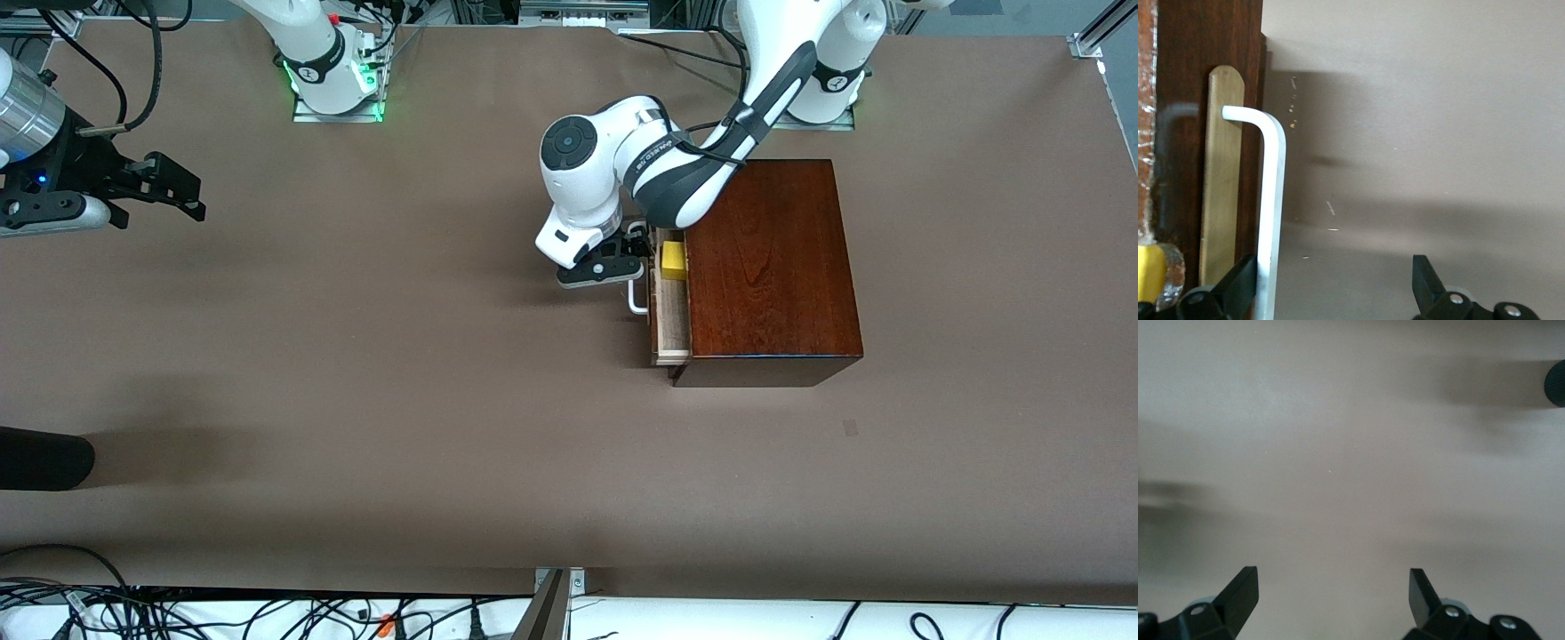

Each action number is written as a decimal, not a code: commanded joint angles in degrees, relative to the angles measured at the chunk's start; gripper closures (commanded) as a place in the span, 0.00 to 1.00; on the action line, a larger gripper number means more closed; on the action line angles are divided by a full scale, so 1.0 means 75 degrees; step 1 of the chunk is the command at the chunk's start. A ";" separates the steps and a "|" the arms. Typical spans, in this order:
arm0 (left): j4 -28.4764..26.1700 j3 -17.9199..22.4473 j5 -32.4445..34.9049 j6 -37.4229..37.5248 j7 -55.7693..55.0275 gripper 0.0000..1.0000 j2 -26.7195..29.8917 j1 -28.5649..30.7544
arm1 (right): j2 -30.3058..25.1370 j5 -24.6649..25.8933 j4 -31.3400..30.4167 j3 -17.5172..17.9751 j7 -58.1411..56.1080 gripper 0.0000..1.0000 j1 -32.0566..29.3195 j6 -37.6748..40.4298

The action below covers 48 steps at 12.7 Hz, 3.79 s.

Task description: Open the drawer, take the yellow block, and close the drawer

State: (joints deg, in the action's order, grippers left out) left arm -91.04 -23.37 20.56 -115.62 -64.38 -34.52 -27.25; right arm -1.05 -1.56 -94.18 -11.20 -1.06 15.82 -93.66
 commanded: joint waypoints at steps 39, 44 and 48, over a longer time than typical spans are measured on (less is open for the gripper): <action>0.0576 0.2395 -0.3347 0.4320 0.8748 0.00 0.3967 0.3765 | 0.0794 -0.0390 0.0322 0.1937 -0.0128 0.00 0.0841 -0.0039; -0.0879 0.3407 -0.3292 0.2259 0.8631 0.00 0.4742 0.3012 | 0.1449 -0.0237 0.0754 0.2009 -0.0291 0.00 0.2797 -0.1104; -0.1057 0.3304 -0.2710 0.2934 0.7412 0.00 0.5200 0.3036 | 0.3357 0.0325 0.2486 0.2009 -0.1368 0.00 0.4076 -0.1796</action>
State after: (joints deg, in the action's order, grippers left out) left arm -95.93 1.58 -2.66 -95.19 -5.65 0.53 -3.89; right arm 15.58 -0.84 -85.02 4.43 -7.13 43.58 -106.46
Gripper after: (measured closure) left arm 0.000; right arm 0.000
